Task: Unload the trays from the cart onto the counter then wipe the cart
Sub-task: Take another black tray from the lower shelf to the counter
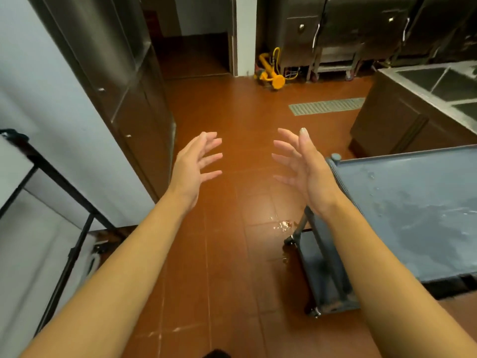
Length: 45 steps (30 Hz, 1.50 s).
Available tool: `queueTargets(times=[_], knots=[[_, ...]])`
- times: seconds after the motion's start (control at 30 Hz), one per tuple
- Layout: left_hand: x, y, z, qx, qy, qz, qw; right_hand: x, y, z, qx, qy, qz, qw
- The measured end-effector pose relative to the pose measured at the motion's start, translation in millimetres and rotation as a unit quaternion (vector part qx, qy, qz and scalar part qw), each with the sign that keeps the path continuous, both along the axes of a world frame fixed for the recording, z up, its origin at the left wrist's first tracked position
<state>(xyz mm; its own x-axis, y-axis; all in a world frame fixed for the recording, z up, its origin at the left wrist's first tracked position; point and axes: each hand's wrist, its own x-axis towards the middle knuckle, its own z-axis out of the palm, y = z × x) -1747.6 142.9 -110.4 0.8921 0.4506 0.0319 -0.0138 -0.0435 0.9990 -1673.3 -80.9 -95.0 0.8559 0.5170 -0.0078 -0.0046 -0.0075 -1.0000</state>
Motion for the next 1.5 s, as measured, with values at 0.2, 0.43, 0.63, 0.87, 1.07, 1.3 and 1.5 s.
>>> queueTargets(times=[0.2, 0.43, 0.63, 0.87, 1.07, 1.3, 1.5], knots=[[126, 66, -2, 0.02, -0.015, -0.01, 1.0, 126, 67, -11, 0.012, -0.007, -0.003, 1.0], [288, 144, -5, -0.003, -0.029, -0.047, 0.998, 272, 137, -11, 0.004, -0.013, -0.047, 0.999], [425, 173, 20, 0.005, -0.029, -0.094, 0.995, 382, 163, 4, 0.017, -0.013, -0.113, 0.993], [563, 205, 27, 0.024, -0.045, -0.114, 0.992, 511, 189, 2, 0.031, -0.017, -0.159, 0.987], [692, 227, 26, 0.026, -0.054, -0.116, 0.991, 642, 214, -2, 0.048, -0.026, -0.162, 0.985], [842, 228, 48, 0.041, -0.061, -0.128, 0.989, 783, 222, 13, 0.053, -0.022, -0.168, 0.984], [950, 175, 56, 0.018, -0.06, -0.211, 0.976, 850, 175, 34, 0.051, -0.048, -0.235, 0.97]])
